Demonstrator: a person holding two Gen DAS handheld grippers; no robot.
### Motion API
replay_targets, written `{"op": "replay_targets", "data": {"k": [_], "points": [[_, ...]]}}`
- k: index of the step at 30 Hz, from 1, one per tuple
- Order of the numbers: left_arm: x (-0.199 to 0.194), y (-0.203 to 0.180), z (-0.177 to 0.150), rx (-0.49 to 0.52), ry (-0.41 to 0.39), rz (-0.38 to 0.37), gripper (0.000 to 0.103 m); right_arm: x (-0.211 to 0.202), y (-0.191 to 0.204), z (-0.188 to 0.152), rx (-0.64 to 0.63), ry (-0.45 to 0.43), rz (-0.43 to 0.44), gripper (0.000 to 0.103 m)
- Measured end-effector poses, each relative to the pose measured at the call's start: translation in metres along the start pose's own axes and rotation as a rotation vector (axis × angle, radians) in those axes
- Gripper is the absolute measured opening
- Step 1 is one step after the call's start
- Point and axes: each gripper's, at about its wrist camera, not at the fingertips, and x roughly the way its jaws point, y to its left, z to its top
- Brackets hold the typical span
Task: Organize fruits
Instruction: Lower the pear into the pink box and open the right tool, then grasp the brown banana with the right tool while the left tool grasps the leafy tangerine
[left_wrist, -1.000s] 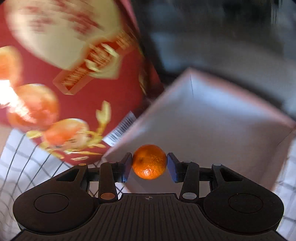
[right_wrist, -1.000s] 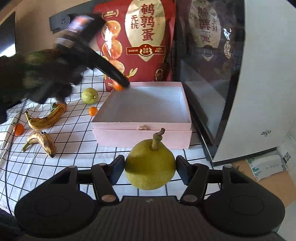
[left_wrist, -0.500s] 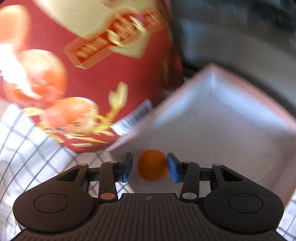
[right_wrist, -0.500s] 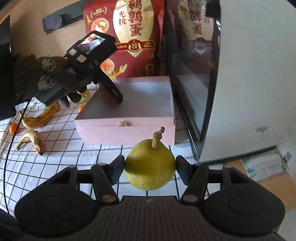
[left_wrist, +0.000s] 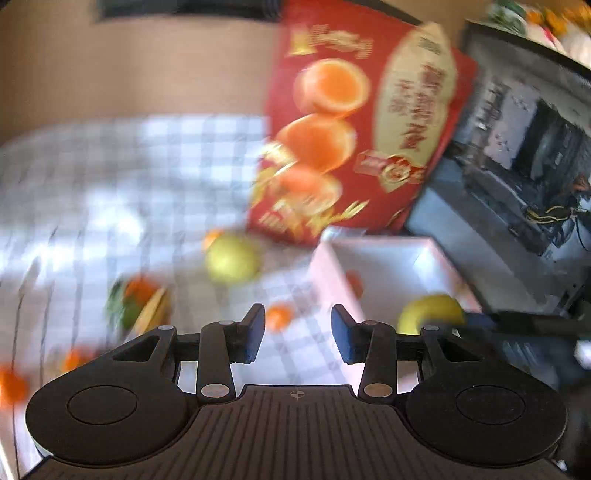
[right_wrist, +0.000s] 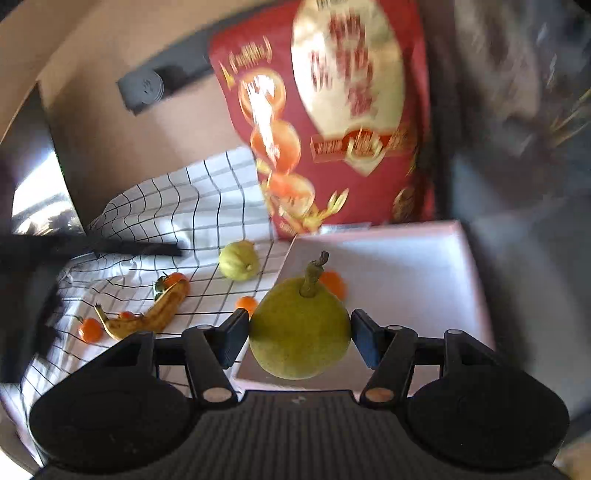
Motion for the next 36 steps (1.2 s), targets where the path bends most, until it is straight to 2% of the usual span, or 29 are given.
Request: {"op": "replay_targets", "data": {"k": [4, 8, 10, 16, 22, 26, 31, 33, 36], "points": [[-0.010, 0.034, -0.039, -0.092, 0.043, 0.051, 0.044, 0.036, -0.004, -0.006, 0.036, 0.089, -0.007, 0.061], [-0.012, 0.055, -0.061, -0.165, 0.062, 0.075, 0.044, 0.054, -0.004, -0.017, 0.013, 0.158, -0.028, 0.061], [-0.011, 0.059, -0.066, -0.185, 0.064, 0.071, 0.044, 0.059, -0.006, -0.021, 0.026, 0.186, -0.004, 0.062], [-0.008, 0.057, -0.070, -0.178, 0.088, 0.045, 0.044, 0.046, 0.000, -0.017, -0.015, 0.142, 0.018, 0.061], [0.003, 0.049, -0.070, -0.158, 0.109, 0.014, 0.044, 0.038, 0.002, -0.020, -0.012, 0.144, 0.029, 0.061], [0.005, 0.045, -0.069, -0.141, 0.123, 0.009, 0.044, 0.030, 0.008, -0.023, -0.042, 0.113, 0.011, 0.061], [0.000, 0.050, -0.071, -0.148, 0.116, 0.044, 0.044, 0.004, 0.044, -0.018, -0.250, -0.041, -0.152, 0.062], [-0.006, 0.058, -0.073, -0.162, 0.103, 0.066, 0.044, -0.003, 0.061, -0.017, -0.315, -0.076, -0.153, 0.062], [-0.019, 0.076, -0.079, -0.212, 0.075, 0.116, 0.044, -0.001, 0.092, -0.020, -0.390, -0.071, -0.074, 0.066]]}}
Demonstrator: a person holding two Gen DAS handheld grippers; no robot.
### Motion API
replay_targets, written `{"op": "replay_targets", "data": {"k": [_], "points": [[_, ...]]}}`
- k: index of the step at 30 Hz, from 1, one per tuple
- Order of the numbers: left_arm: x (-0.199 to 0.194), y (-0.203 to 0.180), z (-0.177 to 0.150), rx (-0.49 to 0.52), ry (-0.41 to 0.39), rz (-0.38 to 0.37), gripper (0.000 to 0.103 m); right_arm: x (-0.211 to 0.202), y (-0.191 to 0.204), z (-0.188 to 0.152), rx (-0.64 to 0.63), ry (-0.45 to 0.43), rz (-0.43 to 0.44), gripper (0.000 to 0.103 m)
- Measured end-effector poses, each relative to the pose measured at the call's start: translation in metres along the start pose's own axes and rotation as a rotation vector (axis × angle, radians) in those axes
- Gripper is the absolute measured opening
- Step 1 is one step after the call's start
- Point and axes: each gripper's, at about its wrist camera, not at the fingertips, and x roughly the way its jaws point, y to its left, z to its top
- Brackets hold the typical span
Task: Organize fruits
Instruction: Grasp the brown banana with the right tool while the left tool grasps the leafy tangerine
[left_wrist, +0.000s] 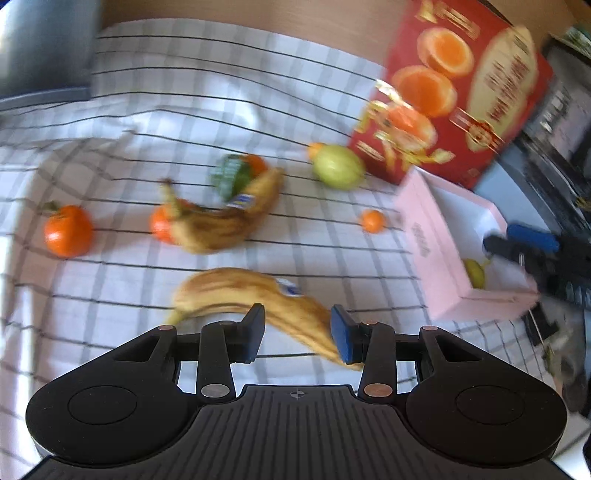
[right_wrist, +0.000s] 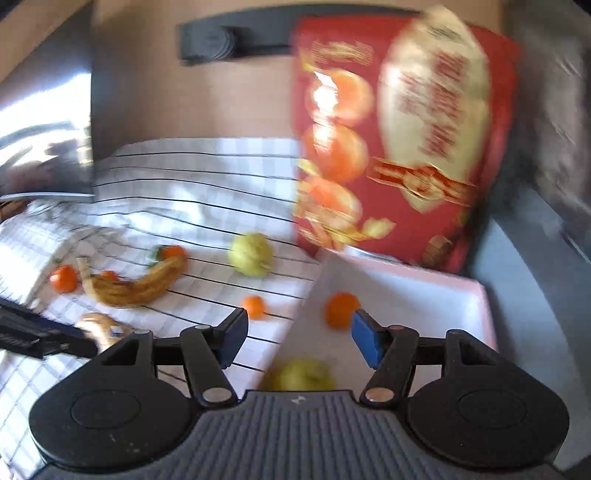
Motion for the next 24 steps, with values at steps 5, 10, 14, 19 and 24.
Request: {"op": "replay_targets", "data": {"k": [5, 10, 14, 19, 24], "points": [[-0.019, 0.043, -0.004, -0.098, -0.030, 0.076, 0.044, 0.037, 0.063, 0.001, -0.111, 0.093, 0.199, 0.067], [-0.033, 0.078, -0.013, -0.168, -0.039, 0.125, 0.044, 0.088, 0.124, -0.005, -0.268, 0.184, 0.316, 0.067], [-0.041, 0.097, -0.023, -0.182, -0.027, 0.149, 0.043, 0.118, 0.140, -0.006, -0.288, 0.232, 0.321, 0.067], [-0.041, 0.107, -0.025, -0.169, -0.025, 0.145, 0.043, 0.119, 0.137, -0.010, -0.247, 0.254, 0.291, 0.044], [-0.027, 0.098, -0.010, -0.084, -0.034, 0.094, 0.043, 0.100, 0.123, -0.020, -0.139, 0.297, 0.272, 0.037]]}}
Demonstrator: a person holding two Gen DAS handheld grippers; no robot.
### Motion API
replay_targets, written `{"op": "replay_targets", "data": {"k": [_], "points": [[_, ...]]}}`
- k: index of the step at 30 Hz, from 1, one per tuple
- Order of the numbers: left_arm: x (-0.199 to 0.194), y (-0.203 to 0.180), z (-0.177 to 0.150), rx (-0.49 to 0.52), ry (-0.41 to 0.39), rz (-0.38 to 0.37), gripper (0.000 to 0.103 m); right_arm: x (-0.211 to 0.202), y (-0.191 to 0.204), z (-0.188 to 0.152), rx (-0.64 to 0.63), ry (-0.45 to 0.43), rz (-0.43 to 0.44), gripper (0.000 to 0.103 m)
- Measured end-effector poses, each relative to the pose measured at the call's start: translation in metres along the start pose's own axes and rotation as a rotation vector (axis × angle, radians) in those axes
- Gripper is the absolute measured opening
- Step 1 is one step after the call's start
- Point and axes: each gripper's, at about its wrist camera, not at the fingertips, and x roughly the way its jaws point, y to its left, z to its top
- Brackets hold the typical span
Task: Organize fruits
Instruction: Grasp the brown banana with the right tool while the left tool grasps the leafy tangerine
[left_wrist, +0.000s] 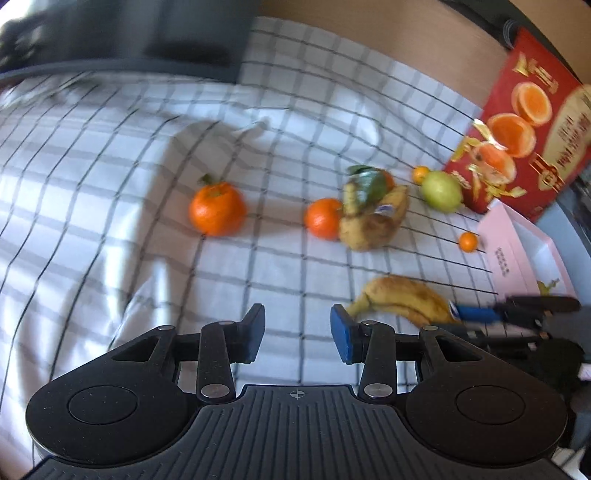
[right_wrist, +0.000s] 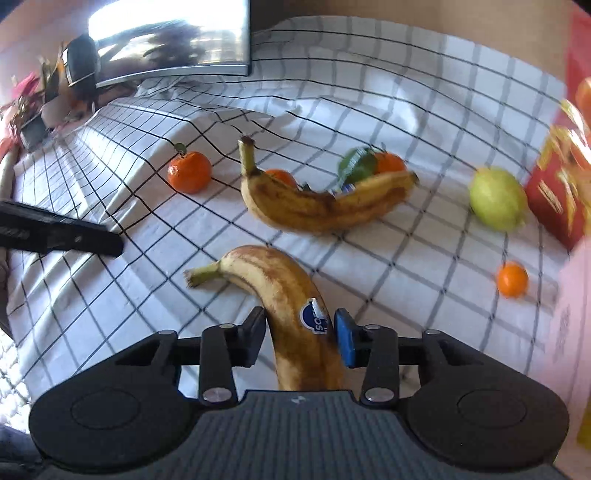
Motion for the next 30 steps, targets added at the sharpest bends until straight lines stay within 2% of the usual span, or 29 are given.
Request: {"op": "replay_targets", "data": {"k": [7, 12, 14, 15, 16, 18, 21, 23, 27, 30], "points": [[0.014, -0.005, 0.028, 0.057, -0.070, 0.013, 0.043, -0.043, -0.024, -0.046, 0.192, 0.011, -0.090, 0.035], [0.014, 0.026, 0.044, -0.050, -0.156, 0.126, 0.043, -0.060, -0.034, -0.064, 0.268, -0.002, -0.124, 0.035], [0.018, 0.039, 0.050, -0.077, -0.163, 0.158, 0.043, -0.062, -0.030, -0.067, 0.262, -0.011, -0.143, 0.037], [0.021, 0.044, 0.053, -0.082, -0.164, 0.158, 0.043, -0.062, -0.027, -0.067, 0.253, -0.013, -0.158, 0.042], [0.024, 0.048, 0.055, -0.082, -0.160, 0.161, 0.043, -0.061, -0.025, -0.067, 0.246, -0.012, -0.167, 0.052], [0.033, 0.051, 0.060, -0.067, -0.138, 0.166, 0.043, -0.059, -0.020, -0.067, 0.238, -0.012, -0.180, 0.060], [0.048, 0.048, 0.065, -0.031, -0.110, 0.176, 0.043, -0.055, -0.015, -0.070, 0.226, 0.008, -0.190, 0.060], [0.056, 0.047, 0.065, -0.021, -0.096, 0.169, 0.050, -0.052, -0.014, -0.073, 0.226, 0.022, -0.204, 0.061], [0.067, 0.048, 0.068, -0.014, -0.078, 0.137, 0.054, -0.050, -0.013, -0.081, 0.249, 0.037, -0.220, 0.067], [0.081, 0.045, 0.069, 0.023, -0.027, 0.189, 0.055, -0.050, -0.014, -0.087, 0.267, 0.021, -0.235, 0.075]]}}
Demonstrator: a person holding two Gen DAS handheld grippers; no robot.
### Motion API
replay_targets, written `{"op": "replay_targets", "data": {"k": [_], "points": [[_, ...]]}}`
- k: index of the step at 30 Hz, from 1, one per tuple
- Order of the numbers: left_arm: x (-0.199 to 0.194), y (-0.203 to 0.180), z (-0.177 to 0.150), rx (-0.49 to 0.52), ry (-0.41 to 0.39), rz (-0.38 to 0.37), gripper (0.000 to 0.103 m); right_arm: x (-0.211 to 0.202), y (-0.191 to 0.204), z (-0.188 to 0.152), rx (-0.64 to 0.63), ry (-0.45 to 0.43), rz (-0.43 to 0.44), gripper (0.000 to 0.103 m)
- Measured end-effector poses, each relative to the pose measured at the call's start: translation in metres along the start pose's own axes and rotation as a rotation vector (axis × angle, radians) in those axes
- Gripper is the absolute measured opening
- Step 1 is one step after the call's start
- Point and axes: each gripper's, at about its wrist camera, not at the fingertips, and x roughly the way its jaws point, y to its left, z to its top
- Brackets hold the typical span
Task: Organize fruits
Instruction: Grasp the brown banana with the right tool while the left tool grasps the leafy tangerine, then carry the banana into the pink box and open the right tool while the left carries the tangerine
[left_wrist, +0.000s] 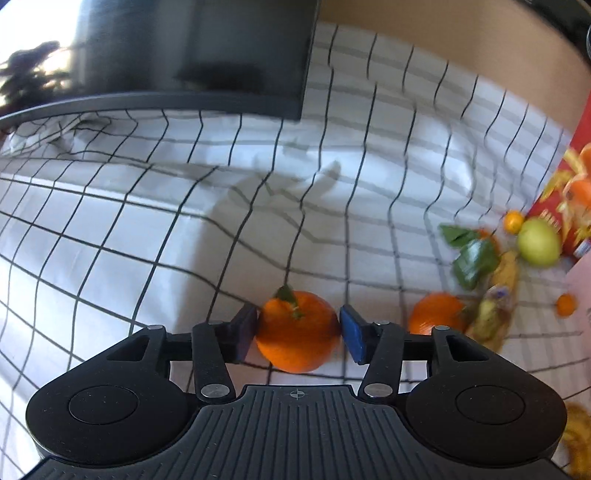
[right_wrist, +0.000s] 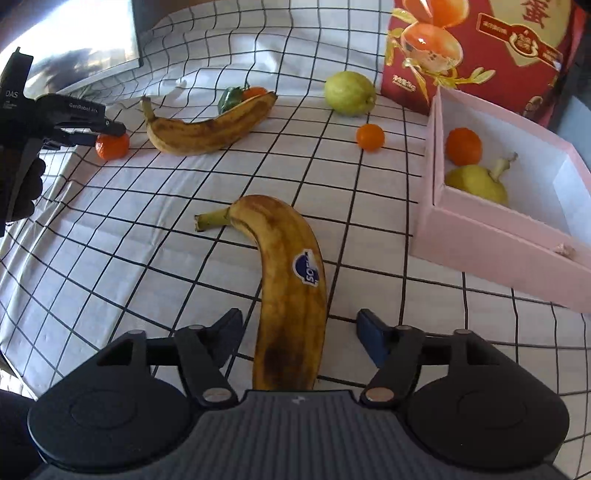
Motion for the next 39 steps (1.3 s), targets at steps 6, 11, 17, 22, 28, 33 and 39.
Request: {"op": "replay_targets", "data": {"k": [6, 11, 17, 22, 28, 33, 39], "points": [[0.003, -0.002, -0.005, 0.013, 0.019, -0.037, 0.055, 0.000, 0.003, -0.005, -0.019, -0.011, -0.009, 0.082], [-0.016, -0.023, -0.024, 0.088, 0.038, -0.098, 0.055, 0.004, 0.004, -0.007, -0.025, -0.016, 0.016, 0.097], [-0.053, -0.051, -0.056, 0.132, 0.079, -0.233, 0.055, 0.004, -0.007, 0.000, 0.044, 0.013, 0.076, 0.103], [-0.076, -0.085, -0.081, 0.184, 0.136, -0.343, 0.055, 0.010, -0.013, 0.014, 0.016, 0.002, 0.062, 0.089], [-0.096, -0.119, -0.104, 0.289, 0.176, -0.393, 0.055, 0.017, -0.003, 0.022, -0.088, -0.053, 0.042, 0.040], [-0.104, -0.131, -0.101, 0.305, 0.165, -0.409, 0.055, 0.009, -0.004, 0.022, -0.037, -0.037, 0.088, 0.036], [-0.135, -0.162, -0.035, 0.320, -0.044, -0.513, 0.055, -0.080, -0.046, 0.055, 0.078, -0.259, 0.122, 0.036]]}}
